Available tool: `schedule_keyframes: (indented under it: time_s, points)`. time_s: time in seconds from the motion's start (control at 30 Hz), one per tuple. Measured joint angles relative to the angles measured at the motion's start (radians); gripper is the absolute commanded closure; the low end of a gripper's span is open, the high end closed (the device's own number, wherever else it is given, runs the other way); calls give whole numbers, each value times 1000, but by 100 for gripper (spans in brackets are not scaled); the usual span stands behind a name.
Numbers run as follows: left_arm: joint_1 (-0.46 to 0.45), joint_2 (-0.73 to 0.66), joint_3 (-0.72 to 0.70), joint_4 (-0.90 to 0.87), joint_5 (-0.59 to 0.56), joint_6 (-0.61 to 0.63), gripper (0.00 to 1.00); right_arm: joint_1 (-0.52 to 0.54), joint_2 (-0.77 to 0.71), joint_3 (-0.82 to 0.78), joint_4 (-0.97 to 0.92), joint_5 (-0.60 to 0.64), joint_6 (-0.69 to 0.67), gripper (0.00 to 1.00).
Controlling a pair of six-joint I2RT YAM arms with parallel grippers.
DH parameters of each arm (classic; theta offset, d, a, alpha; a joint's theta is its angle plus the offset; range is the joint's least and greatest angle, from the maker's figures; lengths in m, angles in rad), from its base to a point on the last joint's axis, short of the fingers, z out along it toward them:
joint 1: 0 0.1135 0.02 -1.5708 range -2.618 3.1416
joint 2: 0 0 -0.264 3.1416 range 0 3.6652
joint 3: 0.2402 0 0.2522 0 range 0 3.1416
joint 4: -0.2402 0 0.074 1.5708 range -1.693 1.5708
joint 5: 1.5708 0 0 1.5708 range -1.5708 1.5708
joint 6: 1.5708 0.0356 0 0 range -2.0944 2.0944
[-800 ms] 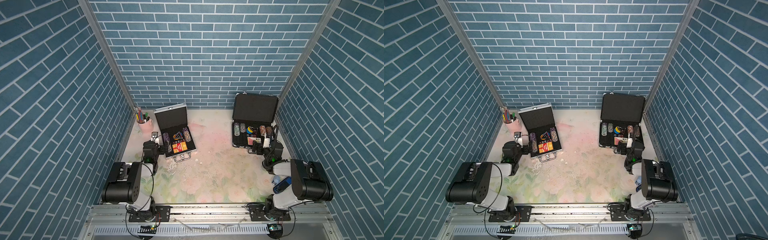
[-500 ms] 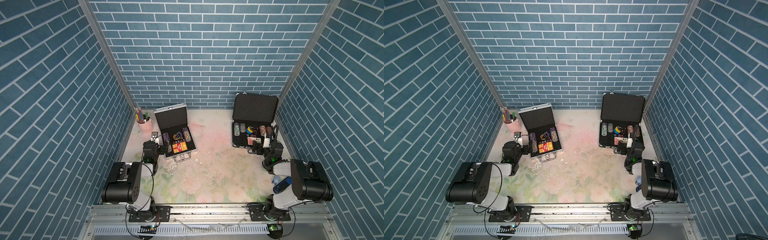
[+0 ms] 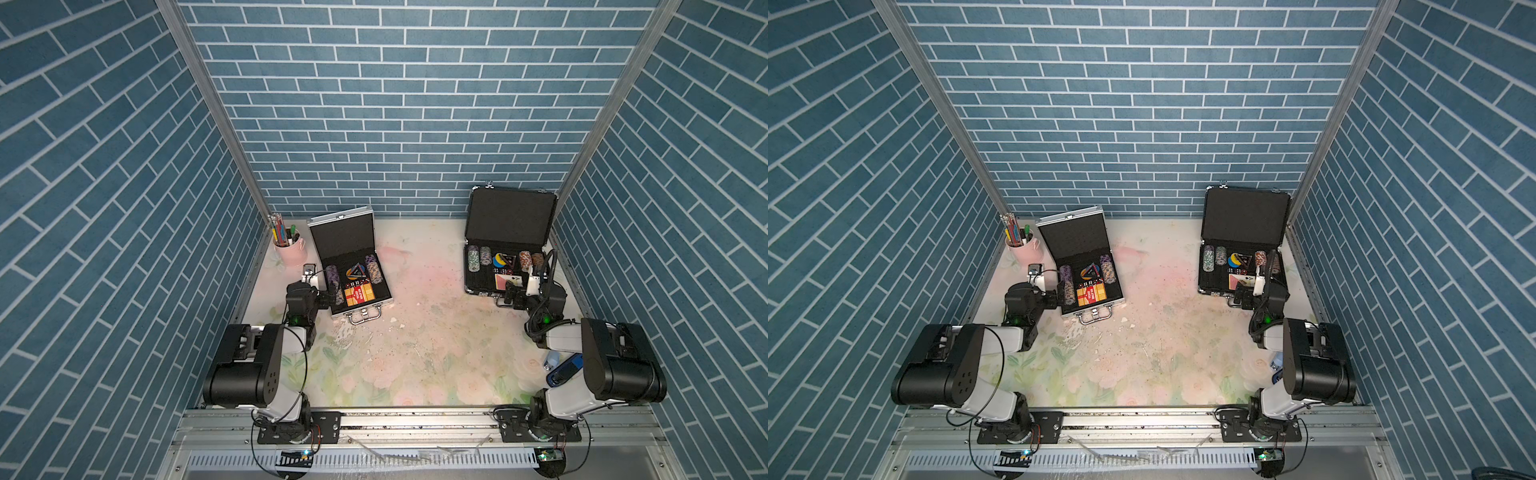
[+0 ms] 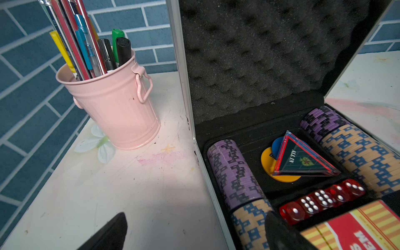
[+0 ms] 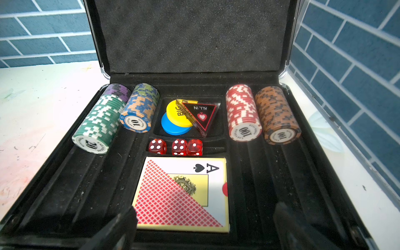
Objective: Close the poker set cases
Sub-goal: Move the poker set case to the center of the board.
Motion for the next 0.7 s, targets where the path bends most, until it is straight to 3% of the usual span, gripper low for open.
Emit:
schedule_keyframes:
  time_s: [0.47,0.57,0.7]
  points:
    - [0,0,0,0,1,0,0,0,0,1,-3,0,0,2]
    - [-2,-29,0,-33,-10,-1,0,0,-22,60,-137,-2,0,2]
    - [-6,-203,23,-193,-60,-27,0,10,-135,189,-342,18,2,2]
